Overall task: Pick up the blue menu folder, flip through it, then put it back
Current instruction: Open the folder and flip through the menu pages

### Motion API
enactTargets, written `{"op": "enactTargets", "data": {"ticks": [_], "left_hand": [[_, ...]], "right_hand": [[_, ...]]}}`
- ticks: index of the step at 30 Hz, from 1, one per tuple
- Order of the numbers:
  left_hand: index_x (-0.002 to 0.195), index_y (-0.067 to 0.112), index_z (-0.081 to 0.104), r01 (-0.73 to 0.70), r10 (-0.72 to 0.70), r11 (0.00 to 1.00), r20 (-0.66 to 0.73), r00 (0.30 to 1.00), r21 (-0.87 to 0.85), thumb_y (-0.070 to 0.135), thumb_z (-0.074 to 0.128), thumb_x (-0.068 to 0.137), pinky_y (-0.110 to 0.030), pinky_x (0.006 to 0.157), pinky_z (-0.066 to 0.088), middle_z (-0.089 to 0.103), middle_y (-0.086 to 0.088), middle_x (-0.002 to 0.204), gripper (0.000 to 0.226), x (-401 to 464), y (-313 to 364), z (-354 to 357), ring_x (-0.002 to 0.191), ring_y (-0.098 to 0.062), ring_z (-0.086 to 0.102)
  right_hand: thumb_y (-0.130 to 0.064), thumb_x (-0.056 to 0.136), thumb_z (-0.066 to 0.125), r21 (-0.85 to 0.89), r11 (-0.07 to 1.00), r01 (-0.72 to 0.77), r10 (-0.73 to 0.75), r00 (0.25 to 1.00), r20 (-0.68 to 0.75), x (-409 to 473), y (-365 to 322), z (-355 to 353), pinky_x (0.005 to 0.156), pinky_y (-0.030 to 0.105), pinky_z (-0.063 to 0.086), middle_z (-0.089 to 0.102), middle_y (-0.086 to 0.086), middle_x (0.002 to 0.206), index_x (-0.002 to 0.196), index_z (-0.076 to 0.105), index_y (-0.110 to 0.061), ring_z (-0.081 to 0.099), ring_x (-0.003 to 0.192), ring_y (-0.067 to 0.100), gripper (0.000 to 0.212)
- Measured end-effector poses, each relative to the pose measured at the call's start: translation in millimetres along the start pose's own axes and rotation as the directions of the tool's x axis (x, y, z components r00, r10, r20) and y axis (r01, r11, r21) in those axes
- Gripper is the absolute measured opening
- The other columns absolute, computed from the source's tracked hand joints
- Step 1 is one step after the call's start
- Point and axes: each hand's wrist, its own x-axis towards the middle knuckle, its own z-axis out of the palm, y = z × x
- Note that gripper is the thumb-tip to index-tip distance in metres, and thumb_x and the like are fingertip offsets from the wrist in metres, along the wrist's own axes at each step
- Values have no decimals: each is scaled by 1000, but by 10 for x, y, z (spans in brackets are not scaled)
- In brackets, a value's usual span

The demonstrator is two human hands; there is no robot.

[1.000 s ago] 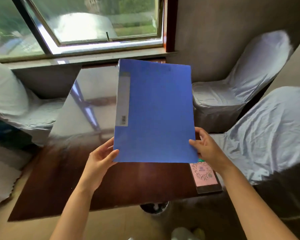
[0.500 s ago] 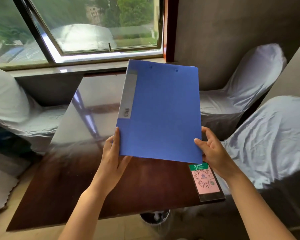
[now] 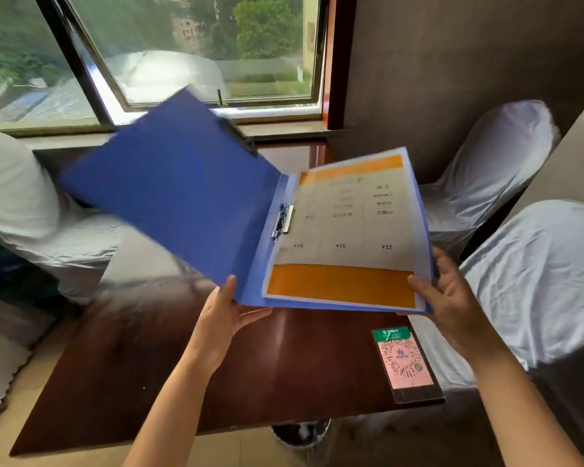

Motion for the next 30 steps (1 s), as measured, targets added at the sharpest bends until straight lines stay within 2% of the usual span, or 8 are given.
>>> {"op": "enactTargets", "data": {"ticks": [3, 8, 11, 14, 18, 24, 27, 30], "left_hand": [[92, 5, 50, 94, -96, 975, 3, 995, 200, 27, 57, 85, -54, 89, 51, 49, -15, 91, 25, -31, -15, -110, 72, -20, 71], [90, -1, 60, 27, -23, 998, 78, 997, -55, 19, 70, 73, -34, 73, 58, 74, -13, 89, 28, -162, -91, -145, 90, -29, 70], [69, 18, 65, -27, 30, 992, 22, 999, -121, 24, 77, 65, -35, 73, 59, 74, -10, 77, 14, -182, -100, -125, 89, -30, 71], [107, 15, 59, -67, 72, 991, 37, 997, -113, 13, 63, 76, -38, 76, 59, 73, -7, 98, 32, -212, -65, -77, 94, -27, 69], [111, 13, 52, 9, -16, 975, -29, 999, -221, 5, 56, 76, -33, 68, 59, 68, -10, 105, 37, -276, -139, -50, 93, -27, 69], [116, 13, 51, 23, -40, 934, -41, 998, -357, 2, 56, 76, -37, 72, 60, 59, -14, 116, 42, -327, -242, 14, 100, -30, 67], [118, 15, 50, 22, -43, 925, -46, 998, -380, 3, 57, 76, -37, 73, 60, 58, -14, 118, 45, -351, -267, 64, 102, -30, 66], [117, 16, 49, 23, -52, 924, -67, 996, -383, 3, 57, 75, -33, 69, 60, 56, -13, 115, 45, -366, -293, 107, 98, -26, 68]], "right_hand": [[-13, 88, 50, -53, 999, -2, 1, 1000, -20, 15, -32, -45, 71, 21, 57, 67, -6, 108, 114, 48, -42, 67, 97, 10, 39], [-9, 90, 50, -48, 996, -78, 76, 996, -44, 2, 18, -91, 74, 27, 59, 65, 5, 116, 126, 45, -26, 67, 99, 15, 40], [-11, 85, 53, 12, 987, -158, 158, 987, 20, -37, 4, -135, 67, 29, 60, 65, 7, 116, 118, 52, -32, 69, 97, 18, 39], [-9, 77, 57, 103, 978, -180, 170, 981, 94, -38, -62, -208, 65, 32, 60, 71, -3, 108, 127, 43, -40, 69, 97, 19, 61], [-9, 77, 61, -56, 990, -129, 131, 991, 36, -29, -80, -200, 64, 34, 61, 71, -3, 104, 135, 35, -44, 70, 93, 22, 72], [-18, 74, 68, -180, 983, -20, -1, 993, -117, -31, -120, -130, 59, 16, 55, 72, -15, 92, 93, 64, -51, 69, 82, 0, 38], [-13, 80, 67, -285, 958, -37, -32, 972, -234, -27, -196, -97, 59, 18, 53, 68, -10, 87, 72, 69, -38, 68, 69, 1, 27], [-11, 81, 67, -441, 897, 10, -159, 940, -302, -48, -363, -49, 64, 15, 49, 64, -1, 91, 68, 65, -31, 64, 80, 7, 24]]}}
